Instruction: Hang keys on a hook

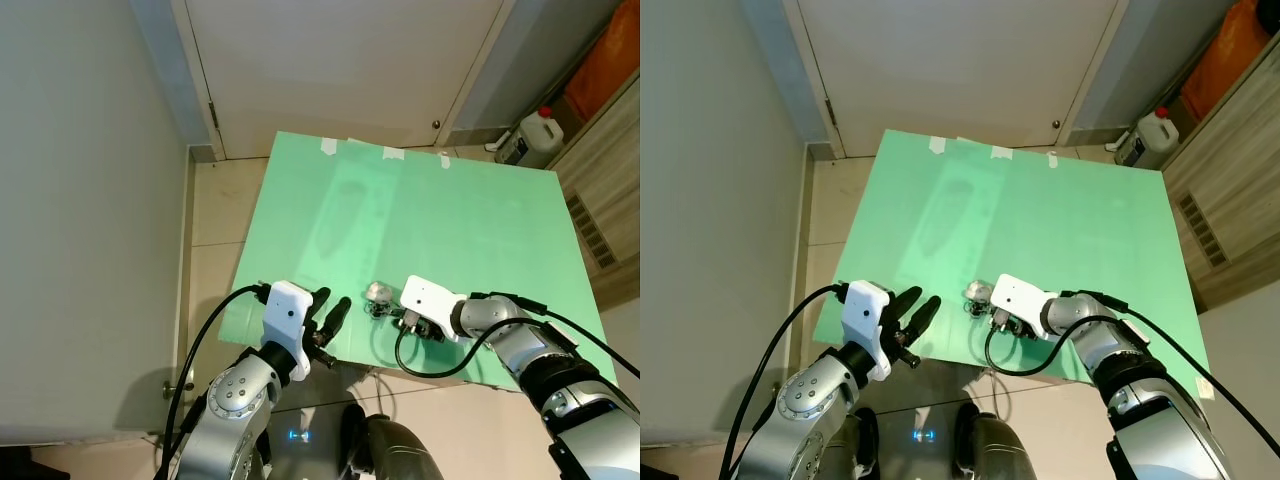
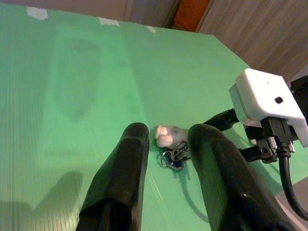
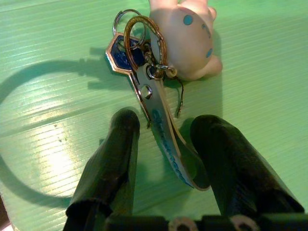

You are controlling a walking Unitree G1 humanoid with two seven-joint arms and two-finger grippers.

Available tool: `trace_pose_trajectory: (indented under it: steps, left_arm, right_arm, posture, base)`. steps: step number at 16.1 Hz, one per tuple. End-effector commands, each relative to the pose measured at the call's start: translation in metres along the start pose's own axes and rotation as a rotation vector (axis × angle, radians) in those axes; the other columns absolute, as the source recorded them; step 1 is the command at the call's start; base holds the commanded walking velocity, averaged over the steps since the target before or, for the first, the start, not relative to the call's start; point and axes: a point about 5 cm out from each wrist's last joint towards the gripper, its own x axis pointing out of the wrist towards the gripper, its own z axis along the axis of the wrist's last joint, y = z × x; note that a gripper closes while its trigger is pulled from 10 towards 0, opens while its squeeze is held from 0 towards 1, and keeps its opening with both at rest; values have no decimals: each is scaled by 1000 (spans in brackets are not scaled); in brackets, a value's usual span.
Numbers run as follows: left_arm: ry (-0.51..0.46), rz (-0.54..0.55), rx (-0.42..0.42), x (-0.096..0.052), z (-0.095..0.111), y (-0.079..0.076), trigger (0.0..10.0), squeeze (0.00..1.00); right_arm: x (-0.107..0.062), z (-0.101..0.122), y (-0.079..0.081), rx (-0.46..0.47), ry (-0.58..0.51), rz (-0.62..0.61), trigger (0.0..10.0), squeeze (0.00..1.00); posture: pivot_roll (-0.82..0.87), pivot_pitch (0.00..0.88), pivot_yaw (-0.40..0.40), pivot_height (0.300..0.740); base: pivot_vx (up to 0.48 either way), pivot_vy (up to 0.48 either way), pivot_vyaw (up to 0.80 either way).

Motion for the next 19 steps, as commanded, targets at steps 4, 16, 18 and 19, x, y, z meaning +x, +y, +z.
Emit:
trace_pose_trajectory:
  steps: [4,16,18,19]
  left_arm:
    - [1,-10,11,1,3,-4,10000,0]
    - [-12,-9,21,6,7,-4,10000,0]
    - [-13,-10,23,6,7,-4,10000,0]
    - [-17,-9,25,6,8,-4,10000,0]
  right_arm:
    - [-2,6,-12,-21,-2,-72,0,0]
    - [-4,18,-20,-57,-51,-128,0,0]
    - [-4,22,-22,-53,-72,-152,0,0]
    - [-8,36,-32,-14,-176,-258,0,0]
  posture:
    - [84,252,-67,740]
    - [77,247,-71,740]
    - [76,249,-71,740]
    - [76,244,-71,740]
  base:
    - [0,0,0]
    - [0,0,0]
    - [0,0,0]
    - [0,0,0]
